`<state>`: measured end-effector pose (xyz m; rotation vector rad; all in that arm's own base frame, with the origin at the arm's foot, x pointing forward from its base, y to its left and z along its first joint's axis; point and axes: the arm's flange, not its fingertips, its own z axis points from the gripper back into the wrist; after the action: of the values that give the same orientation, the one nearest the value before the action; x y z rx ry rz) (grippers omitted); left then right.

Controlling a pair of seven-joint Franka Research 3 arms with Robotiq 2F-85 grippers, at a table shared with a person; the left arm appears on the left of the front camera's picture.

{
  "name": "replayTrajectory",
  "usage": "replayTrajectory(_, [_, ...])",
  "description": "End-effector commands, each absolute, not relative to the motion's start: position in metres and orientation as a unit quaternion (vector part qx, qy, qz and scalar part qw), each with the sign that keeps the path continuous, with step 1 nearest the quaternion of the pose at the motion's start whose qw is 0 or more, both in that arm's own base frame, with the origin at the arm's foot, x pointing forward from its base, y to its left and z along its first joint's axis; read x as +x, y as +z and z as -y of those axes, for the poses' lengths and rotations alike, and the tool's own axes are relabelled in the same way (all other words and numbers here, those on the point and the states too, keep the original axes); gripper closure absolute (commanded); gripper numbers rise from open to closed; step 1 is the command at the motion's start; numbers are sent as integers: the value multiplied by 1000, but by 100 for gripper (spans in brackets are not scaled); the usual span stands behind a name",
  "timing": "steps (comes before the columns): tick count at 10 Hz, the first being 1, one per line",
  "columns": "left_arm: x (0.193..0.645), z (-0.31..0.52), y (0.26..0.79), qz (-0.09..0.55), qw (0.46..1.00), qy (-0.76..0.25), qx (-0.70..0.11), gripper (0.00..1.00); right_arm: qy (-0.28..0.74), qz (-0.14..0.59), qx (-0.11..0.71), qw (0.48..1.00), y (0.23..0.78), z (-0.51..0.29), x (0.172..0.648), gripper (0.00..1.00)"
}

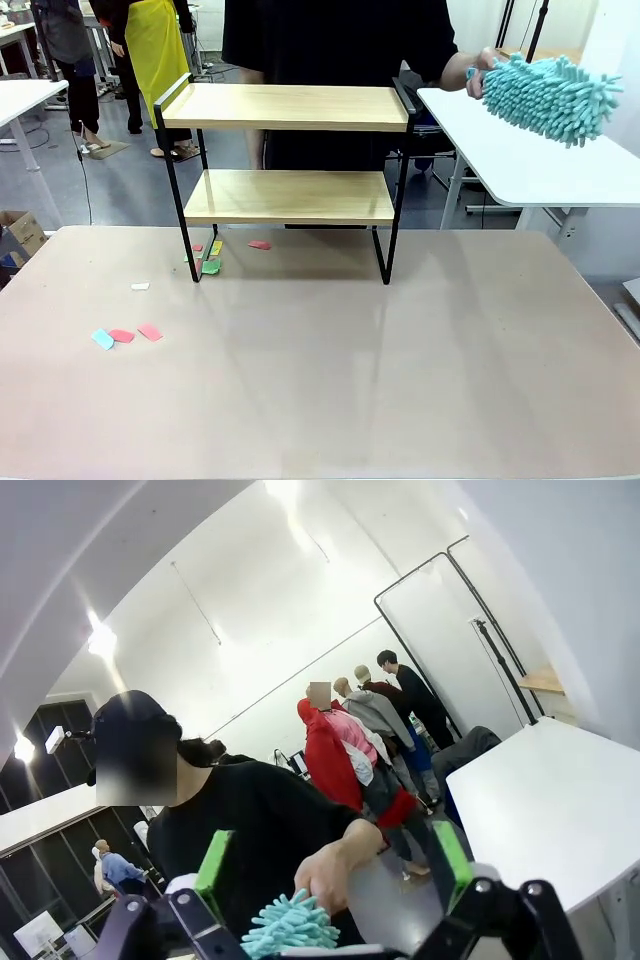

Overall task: Clean the shelf.
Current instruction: Hand the Duster back to the human.

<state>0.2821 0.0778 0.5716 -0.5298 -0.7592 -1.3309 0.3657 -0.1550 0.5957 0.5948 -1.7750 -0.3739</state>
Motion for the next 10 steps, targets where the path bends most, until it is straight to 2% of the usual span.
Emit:
replayTrajectory(1, [283,-77,574,349,679,-599,-242,0,-154,761,251,577,596,152,363,0])
replayTrajectory(10, [283,-77,574,349,679,-599,-242,0,-154,761,251,577,596,152,363,0])
